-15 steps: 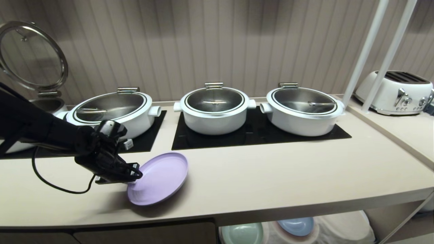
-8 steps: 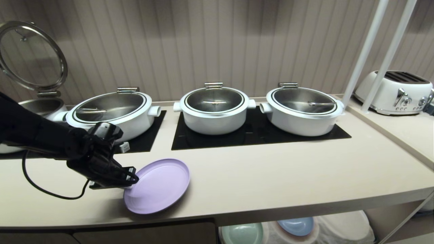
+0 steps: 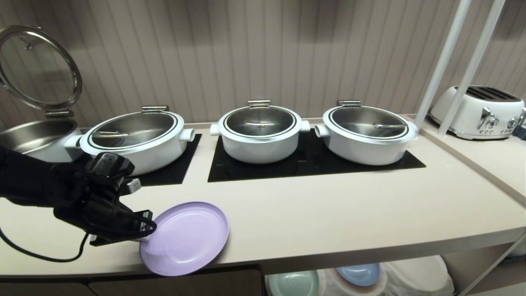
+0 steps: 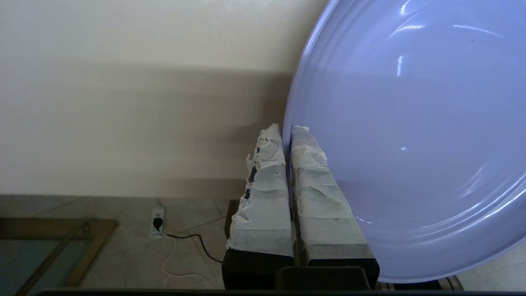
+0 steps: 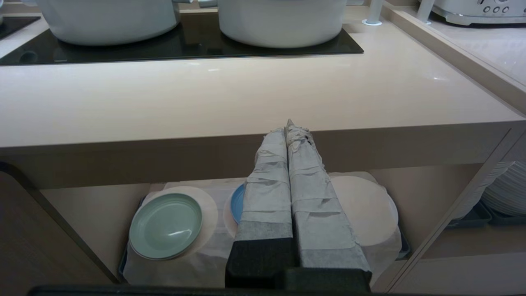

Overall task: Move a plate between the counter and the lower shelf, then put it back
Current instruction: Pick up the plate, then put the plate in the cupboard

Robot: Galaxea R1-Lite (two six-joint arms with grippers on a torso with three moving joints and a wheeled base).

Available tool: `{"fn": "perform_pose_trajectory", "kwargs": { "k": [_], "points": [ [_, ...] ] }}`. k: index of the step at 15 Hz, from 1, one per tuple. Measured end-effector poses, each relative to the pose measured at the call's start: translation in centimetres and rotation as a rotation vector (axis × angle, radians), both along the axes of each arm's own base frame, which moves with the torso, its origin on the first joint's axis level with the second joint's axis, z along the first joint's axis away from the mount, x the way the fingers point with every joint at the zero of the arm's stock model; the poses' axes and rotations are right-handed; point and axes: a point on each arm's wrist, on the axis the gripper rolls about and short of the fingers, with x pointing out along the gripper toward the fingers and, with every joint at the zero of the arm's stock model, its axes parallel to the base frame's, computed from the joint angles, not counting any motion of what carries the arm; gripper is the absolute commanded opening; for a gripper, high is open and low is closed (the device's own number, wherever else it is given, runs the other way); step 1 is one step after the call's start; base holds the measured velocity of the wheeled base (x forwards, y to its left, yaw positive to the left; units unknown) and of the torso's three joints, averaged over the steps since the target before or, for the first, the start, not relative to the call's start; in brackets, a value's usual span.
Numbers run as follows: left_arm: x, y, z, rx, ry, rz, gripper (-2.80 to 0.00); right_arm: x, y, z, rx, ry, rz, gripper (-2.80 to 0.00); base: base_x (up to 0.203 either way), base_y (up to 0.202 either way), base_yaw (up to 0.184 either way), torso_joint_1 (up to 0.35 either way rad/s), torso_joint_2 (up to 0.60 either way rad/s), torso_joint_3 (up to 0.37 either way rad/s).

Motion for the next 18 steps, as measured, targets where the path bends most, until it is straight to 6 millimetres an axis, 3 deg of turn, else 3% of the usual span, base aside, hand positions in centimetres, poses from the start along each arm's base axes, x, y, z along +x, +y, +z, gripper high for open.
{"fn": "perform_pose_trajectory", "kwargs": {
  "k": [18],
  "points": [
    [-12.5,0.1,2.8,-0.183,0.021,0.153,-2.80,0.0,0.0,0.0,0.000,0.000,-0.001,-2.80,0.000,0.000,0.000,0.000,0.00,0.000]
  ]
}}
